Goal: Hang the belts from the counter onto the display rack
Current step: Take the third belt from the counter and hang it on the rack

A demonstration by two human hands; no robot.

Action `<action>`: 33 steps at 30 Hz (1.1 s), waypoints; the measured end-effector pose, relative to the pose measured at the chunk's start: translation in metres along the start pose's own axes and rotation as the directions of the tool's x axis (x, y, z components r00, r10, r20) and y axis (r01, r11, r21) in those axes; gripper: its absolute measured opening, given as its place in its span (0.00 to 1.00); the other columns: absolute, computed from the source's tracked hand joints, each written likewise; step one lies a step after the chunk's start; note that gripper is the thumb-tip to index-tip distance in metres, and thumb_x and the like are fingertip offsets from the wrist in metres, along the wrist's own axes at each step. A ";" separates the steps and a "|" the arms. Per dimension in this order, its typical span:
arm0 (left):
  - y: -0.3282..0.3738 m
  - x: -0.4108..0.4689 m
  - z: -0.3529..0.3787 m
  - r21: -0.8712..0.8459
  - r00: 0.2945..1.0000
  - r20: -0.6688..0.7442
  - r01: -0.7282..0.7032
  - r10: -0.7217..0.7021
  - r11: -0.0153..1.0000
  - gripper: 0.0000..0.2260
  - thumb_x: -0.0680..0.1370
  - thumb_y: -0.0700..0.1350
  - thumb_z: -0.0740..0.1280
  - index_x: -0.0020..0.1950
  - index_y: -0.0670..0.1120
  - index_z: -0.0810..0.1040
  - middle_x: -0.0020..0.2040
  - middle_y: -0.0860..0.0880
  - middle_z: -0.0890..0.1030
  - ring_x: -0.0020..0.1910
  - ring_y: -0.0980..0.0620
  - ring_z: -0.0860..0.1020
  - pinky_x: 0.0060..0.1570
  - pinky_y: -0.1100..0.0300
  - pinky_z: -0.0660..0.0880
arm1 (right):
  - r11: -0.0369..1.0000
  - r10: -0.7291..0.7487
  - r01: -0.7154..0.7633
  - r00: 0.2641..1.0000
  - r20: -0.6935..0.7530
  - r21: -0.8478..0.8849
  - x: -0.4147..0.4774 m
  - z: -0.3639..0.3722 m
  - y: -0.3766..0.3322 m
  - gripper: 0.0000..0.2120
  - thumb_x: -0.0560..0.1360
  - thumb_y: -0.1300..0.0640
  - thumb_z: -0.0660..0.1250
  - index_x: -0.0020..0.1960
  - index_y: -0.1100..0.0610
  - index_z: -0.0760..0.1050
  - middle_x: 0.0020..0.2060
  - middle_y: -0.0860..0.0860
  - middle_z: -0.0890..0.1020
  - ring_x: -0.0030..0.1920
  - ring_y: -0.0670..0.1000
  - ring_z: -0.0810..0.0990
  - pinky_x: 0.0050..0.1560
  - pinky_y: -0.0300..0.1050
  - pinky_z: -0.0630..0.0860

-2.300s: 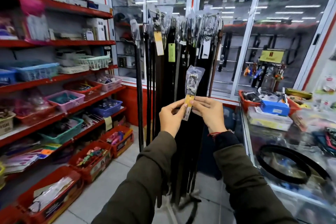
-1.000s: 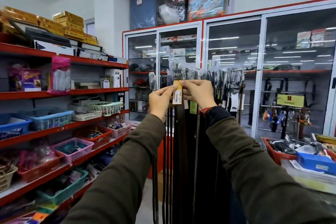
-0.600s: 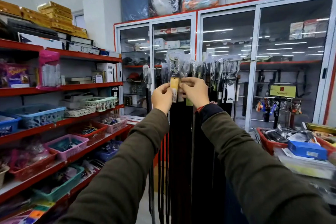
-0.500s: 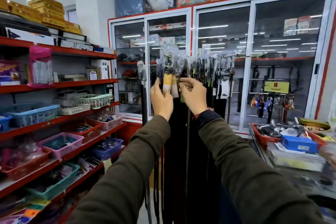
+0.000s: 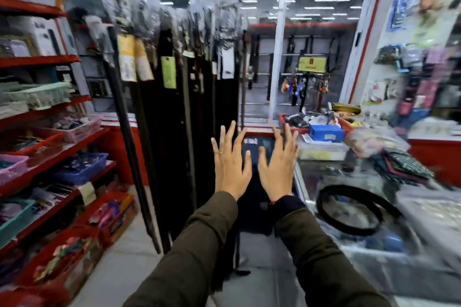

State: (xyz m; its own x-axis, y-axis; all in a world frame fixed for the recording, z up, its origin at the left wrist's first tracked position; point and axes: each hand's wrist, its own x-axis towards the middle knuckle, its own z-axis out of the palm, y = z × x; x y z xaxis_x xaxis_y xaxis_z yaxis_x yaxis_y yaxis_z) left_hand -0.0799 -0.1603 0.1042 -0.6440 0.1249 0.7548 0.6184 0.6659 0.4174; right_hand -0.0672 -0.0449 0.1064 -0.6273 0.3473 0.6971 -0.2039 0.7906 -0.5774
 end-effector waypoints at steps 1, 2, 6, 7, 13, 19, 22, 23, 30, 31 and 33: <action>0.007 -0.008 0.017 -0.007 0.999 0.043 -0.002 0.002 1.000 0.23 0.83 0.46 0.58 0.79 0.49 0.61 0.83 0.50 0.52 0.82 0.50 0.43 0.80 0.43 0.41 | 0.998 0.043 -0.042 0.999 0.007 -0.039 -0.006 -0.007 0.020 0.26 0.81 0.53 0.60 0.77 0.53 0.59 0.81 0.51 0.52 0.82 0.56 0.44 0.80 0.61 0.44; 0.012 -0.017 0.034 -0.013 0.996 0.088 -0.003 0.004 1.000 0.23 0.83 0.46 0.58 0.79 0.49 0.61 0.83 0.50 0.52 0.82 0.51 0.43 0.80 0.42 0.42 | 0.992 0.093 -0.091 0.996 0.010 -0.088 -0.012 -0.013 0.039 0.27 0.80 0.52 0.60 0.78 0.54 0.59 0.81 0.52 0.52 0.82 0.57 0.45 0.80 0.62 0.44; 0.036 -0.050 0.095 -0.052 0.968 0.249 -0.008 0.020 0.999 0.23 0.83 0.48 0.57 0.79 0.51 0.60 0.83 0.52 0.51 0.82 0.50 0.43 0.80 0.43 0.40 | 0.926 0.314 -0.305 0.949 0.009 -0.222 -0.037 -0.040 0.108 0.29 0.80 0.51 0.61 0.78 0.57 0.58 0.81 0.56 0.52 0.81 0.60 0.44 0.78 0.64 0.44; 0.042 -0.057 0.109 -0.062 0.956 0.291 -0.007 0.024 0.998 0.23 0.84 0.48 0.57 0.79 0.51 0.60 0.83 0.52 0.51 0.82 0.50 0.43 0.80 0.44 0.40 | 0.905 0.363 -0.353 0.932 -0.001 -0.239 -0.044 -0.047 0.123 0.30 0.80 0.51 0.61 0.79 0.57 0.57 0.81 0.56 0.51 0.81 0.61 0.44 0.78 0.64 0.44; 0.078 -0.086 0.176 -0.149 0.814 0.574 -0.005 0.090 0.989 0.22 0.84 0.47 0.55 0.79 0.49 0.60 0.82 0.51 0.54 0.82 0.50 0.43 0.80 0.49 0.37 | 0.695 0.689 -0.693 0.718 -0.098 -0.194 -0.075 -0.088 0.195 0.36 0.79 0.53 0.63 0.80 0.62 0.50 0.81 0.60 0.46 0.81 0.62 0.43 0.77 0.63 0.44; 0.116 -0.092 0.237 -0.146 0.536 0.825 -0.098 0.176 0.984 0.24 0.85 0.48 0.54 0.81 0.45 0.55 0.82 0.48 0.57 0.82 0.48 0.48 0.80 0.50 0.39 | 0.482 0.837 -0.846 0.522 -0.165 -0.229 -0.071 -0.134 0.255 0.33 0.81 0.53 0.59 0.80 0.63 0.49 0.80 0.64 0.46 0.80 0.64 0.42 0.77 0.64 0.41; 0.130 -0.094 0.256 -0.142 0.432 0.889 -0.056 0.152 0.988 0.24 0.85 0.49 0.54 0.81 0.44 0.56 0.81 0.45 0.60 0.82 0.47 0.52 0.80 0.50 0.43 | 0.423 0.881 -0.874 0.458 -0.121 -0.238 -0.066 -0.151 0.289 0.31 0.81 0.51 0.57 0.79 0.64 0.53 0.78 0.66 0.56 0.79 0.65 0.54 0.77 0.62 0.51; 0.134 -0.094 0.261 -0.141 0.409 0.901 -0.044 0.146 0.989 0.24 0.85 0.50 0.54 0.80 0.43 0.57 0.81 0.44 0.61 0.81 0.46 0.55 0.80 0.51 0.45 | 0.427 0.886 -0.876 0.454 -0.088 -0.224 -0.064 -0.154 0.297 0.29 0.82 0.50 0.56 0.78 0.64 0.55 0.77 0.66 0.61 0.77 0.65 0.60 0.76 0.61 0.57; 0.148 -0.106 0.282 -0.125 0.435 0.896 0.055 0.089 0.991 0.22 0.85 0.54 0.53 0.74 0.45 0.69 0.72 0.43 0.75 0.73 0.44 0.70 0.79 0.48 0.43 | 0.554 0.833 -0.833 0.553 -0.012 0.010 -0.069 -0.149 0.300 0.18 0.78 0.71 0.56 0.66 0.63 0.70 0.50 0.54 0.81 0.59 0.62 0.80 0.63 0.56 0.75; 0.149 -0.106 0.282 -0.122 0.454 0.887 0.064 0.080 0.990 0.22 0.85 0.55 0.54 0.73 0.45 0.70 0.71 0.43 0.76 0.72 0.44 0.71 0.79 0.48 0.43 | 0.571 0.821 -0.821 0.571 0.005 0.010 -0.071 -0.146 0.301 0.20 0.76 0.73 0.57 0.65 0.60 0.70 0.45 0.49 0.80 0.56 0.60 0.81 0.62 0.57 0.76; 0.147 -0.107 0.286 -0.114 0.486 0.871 0.065 0.068 0.991 0.21 0.84 0.54 0.57 0.73 0.46 0.71 0.69 0.43 0.77 0.71 0.45 0.72 0.79 0.49 0.45 | 0.608 0.794 -0.793 0.607 0.021 -0.035 -0.074 -0.142 0.304 0.25 0.73 0.74 0.61 0.66 0.56 0.72 0.42 0.48 0.81 0.51 0.56 0.83 0.59 0.57 0.79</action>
State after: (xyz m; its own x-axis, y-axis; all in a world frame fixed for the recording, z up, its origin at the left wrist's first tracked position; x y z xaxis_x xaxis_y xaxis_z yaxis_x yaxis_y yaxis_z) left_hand -0.0485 0.1348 -0.0602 -0.6633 0.7470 -0.0452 0.6228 0.5844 0.5202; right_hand 0.0242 0.2415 -0.0609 -0.5586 0.8282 -0.0442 0.4002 0.2225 -0.8890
